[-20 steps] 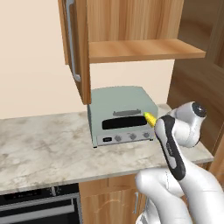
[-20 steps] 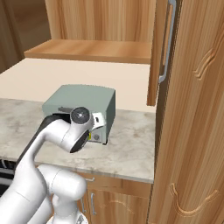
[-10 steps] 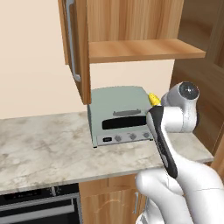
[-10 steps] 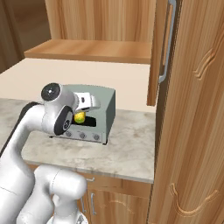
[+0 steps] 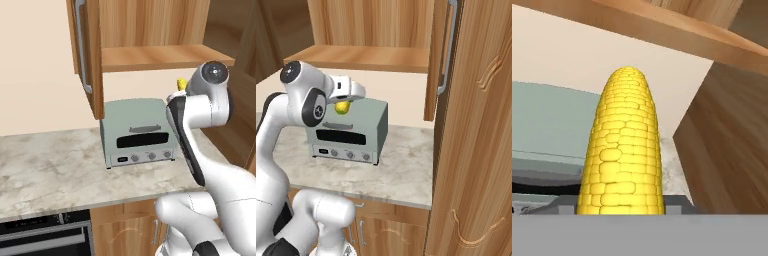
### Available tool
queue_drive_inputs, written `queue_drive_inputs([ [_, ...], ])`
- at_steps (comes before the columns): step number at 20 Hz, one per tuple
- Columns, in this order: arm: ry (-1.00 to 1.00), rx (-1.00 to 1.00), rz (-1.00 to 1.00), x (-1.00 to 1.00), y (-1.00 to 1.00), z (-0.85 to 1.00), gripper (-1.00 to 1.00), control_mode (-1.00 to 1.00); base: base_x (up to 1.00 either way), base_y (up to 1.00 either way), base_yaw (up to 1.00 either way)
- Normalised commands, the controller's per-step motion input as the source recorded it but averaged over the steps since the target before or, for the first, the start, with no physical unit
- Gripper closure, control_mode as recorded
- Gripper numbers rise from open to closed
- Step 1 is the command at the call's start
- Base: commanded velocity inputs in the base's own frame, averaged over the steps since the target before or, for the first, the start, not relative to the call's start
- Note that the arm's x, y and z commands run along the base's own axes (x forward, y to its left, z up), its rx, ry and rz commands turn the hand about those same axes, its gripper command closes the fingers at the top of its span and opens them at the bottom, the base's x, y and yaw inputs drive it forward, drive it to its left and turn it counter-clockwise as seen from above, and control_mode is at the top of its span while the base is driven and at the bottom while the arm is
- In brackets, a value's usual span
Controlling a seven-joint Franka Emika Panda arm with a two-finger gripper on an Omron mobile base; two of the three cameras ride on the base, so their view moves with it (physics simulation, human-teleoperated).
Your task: Pick the corn from the counter and place it in the cabinet. Then close the cabinet.
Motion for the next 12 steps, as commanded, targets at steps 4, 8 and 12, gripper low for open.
queue_drive_inputs([
  [4,-0.24,0.01,-0.09,0.00,-0.03,0.64,1.00,-1.00,0.00,0.00,0.00],
  [8,-0.20,0.06,-0.03,0.05,-0.11,0.49,1.00,-1.00,0.00,0.00,0.00],
  [12,-0.04,0.15,0.00,0.36,-0.15,0.50,1.00,-1.00,0.00,0.00,0.00],
])
